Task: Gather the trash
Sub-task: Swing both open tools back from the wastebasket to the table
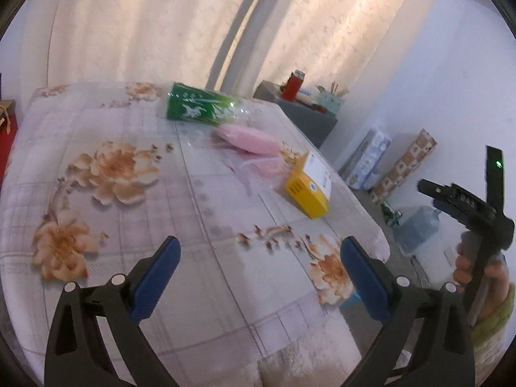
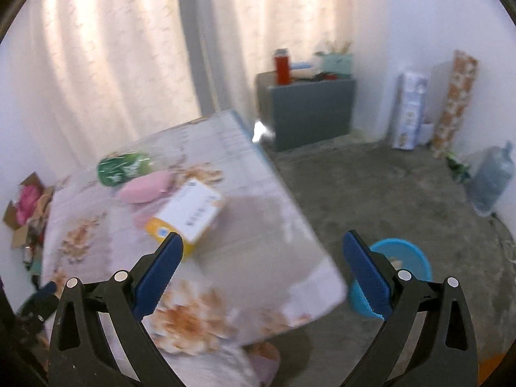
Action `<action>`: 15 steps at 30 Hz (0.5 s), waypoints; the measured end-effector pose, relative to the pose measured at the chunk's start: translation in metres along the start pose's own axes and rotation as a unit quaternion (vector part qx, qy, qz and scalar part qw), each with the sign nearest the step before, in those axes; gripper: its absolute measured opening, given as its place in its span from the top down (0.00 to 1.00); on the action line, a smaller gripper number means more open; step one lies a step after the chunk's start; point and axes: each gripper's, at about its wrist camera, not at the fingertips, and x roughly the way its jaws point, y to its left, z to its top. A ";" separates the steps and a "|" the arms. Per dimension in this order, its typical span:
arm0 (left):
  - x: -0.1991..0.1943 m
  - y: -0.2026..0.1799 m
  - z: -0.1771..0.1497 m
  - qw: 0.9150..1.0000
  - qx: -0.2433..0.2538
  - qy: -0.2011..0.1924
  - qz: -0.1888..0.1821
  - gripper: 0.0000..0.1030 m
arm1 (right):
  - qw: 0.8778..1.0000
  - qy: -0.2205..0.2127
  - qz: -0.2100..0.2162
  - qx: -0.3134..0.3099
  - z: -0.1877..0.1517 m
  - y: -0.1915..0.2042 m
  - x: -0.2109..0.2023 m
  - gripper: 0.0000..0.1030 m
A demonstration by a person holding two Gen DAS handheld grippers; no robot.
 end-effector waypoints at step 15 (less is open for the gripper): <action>0.016 0.043 -0.005 1.000 -0.024 0.002 0.013 0.05 | 0.972 0.166 0.067 0.153 0.037 0.043 0.104 0.08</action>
